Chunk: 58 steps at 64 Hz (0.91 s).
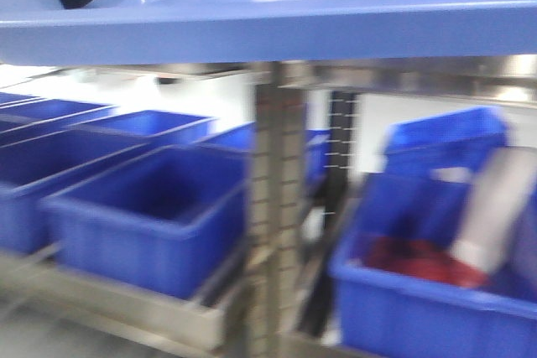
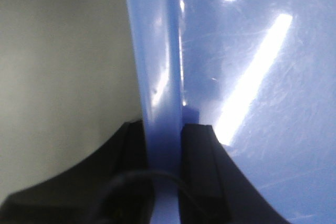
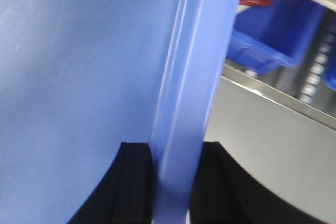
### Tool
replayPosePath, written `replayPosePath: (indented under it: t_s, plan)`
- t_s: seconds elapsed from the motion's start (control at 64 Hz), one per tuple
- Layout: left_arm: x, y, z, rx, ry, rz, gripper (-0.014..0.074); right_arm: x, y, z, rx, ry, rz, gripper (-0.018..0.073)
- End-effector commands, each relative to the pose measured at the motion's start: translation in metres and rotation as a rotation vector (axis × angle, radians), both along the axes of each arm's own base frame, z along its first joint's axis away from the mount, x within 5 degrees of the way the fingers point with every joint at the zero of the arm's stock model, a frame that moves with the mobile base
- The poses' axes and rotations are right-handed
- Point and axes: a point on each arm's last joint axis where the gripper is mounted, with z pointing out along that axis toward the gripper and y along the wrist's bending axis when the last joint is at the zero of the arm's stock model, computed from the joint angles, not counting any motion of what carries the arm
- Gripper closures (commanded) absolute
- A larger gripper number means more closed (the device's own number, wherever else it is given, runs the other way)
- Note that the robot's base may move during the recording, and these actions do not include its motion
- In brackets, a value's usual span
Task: Grab blue tray and place on right shelf
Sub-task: 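Carry the tray with both grippers while driving to the shelving rack, then raise the held tray above the metal shelf edge with both grippers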
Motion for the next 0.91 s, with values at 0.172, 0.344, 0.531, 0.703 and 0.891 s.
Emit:
replayPosePath:
  t_s: [0.172, 0.344, 0.531, 0.703, 0.891]
  plan:
    - [-0.0173, 0.0017, 0.0133, -0.007, 0.046, -0.052, 0.0645, -0.0019, 0.0029, 0.0202, 0.059, -0.124, 0.039, 0.0502]
    - [-0.0173, 0.0017, 0.0133, -0.007, 0.046, -0.052, 0.0645, -0.0019, 0.0029, 0.0202, 0.059, -0.124, 0.039, 0.0502]
    - [-0.0173, 0.0017, 0.0133, -0.007, 0.046, -0.052, 0.0645, -0.0019, 0.0029, 0.0202, 0.059, -0.124, 0.039, 0.0502]
    - [-0.0173, 0.0017, 0.0133, -0.007, 0.046, -0.052, 0.0645, -0.0019, 0.0029, 0.0202, 0.059, -0.124, 0.039, 0.0502]
    - [-0.0173, 0.0017, 0.0133, -0.007, 0.046, -0.052, 0.0645, -0.0019, 0.0029, 0.0202, 0.059, -0.124, 0.039, 0.0502]
